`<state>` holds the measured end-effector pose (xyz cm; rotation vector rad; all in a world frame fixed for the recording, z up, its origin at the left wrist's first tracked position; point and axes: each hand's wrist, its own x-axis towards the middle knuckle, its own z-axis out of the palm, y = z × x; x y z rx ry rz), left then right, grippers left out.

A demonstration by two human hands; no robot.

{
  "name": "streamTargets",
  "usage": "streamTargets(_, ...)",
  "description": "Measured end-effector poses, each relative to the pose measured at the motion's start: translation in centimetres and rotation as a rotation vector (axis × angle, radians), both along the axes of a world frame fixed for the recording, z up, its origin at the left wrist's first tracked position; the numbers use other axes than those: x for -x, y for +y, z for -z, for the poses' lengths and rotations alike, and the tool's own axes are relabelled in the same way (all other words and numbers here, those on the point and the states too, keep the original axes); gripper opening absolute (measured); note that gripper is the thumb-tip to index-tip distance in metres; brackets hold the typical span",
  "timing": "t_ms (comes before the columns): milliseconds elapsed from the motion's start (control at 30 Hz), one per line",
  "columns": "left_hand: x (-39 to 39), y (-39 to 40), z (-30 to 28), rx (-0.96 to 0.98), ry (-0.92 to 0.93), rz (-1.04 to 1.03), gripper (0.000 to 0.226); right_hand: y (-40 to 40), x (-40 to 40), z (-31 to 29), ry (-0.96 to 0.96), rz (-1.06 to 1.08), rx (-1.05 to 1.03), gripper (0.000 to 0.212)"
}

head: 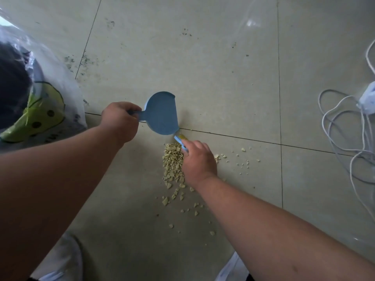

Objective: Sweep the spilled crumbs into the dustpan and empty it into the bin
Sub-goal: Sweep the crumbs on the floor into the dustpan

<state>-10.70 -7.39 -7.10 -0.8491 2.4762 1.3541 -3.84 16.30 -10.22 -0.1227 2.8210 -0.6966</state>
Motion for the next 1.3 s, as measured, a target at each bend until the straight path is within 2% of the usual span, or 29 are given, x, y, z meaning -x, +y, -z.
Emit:
streamTargets(100,-0.2,0.1,-0.2,-0.042,-0.005,-0.017,0.022,1.0,1.0,-0.6,0.011,0.067,0.055,0.037)
streamTargets(200,-0.2,0.0,0.0,-0.09,0.002,-0.077,0.022,2.6,2.6,-1.1,0.061,0.226,0.126,0.034)
streamTargets(367,0.0,-0.7,0.4,-0.111,0.009,-0.141,0.018,6.3,7.0,-0.2,0.109,0.313,0.054,0.034)
streamTargets(600,0.7,-1.3,0.7,-0.083,-0.006,-0.154,0.019,5.7,9.8,0.7,0.07,0.16,0.014,0.036)
streamTargets(800,0.5,-1.4,0.7,-0.056,-0.062,-0.094,0.016,2.0,5.6,0.0,0.005,-0.032,0.035,0.04)
streamTargets(967,-0.8,-1.0,0.4,-0.043,-0.057,-0.059,0.022,0.4,2.6,-0.6,-0.038,-0.075,0.059,0.035)
streamTargets(1133,-2.1,-0.7,-0.3,-0.054,-0.055,-0.066,0.024,1.7,2.3,-2.1,-0.059,0.052,0.114,0.037)
streamTargets(1300,-2.5,-0.3,-0.2,-0.065,-0.056,-0.077,0.022,7.5,3.7,-2.4,0.013,0.279,0.075,0.035)
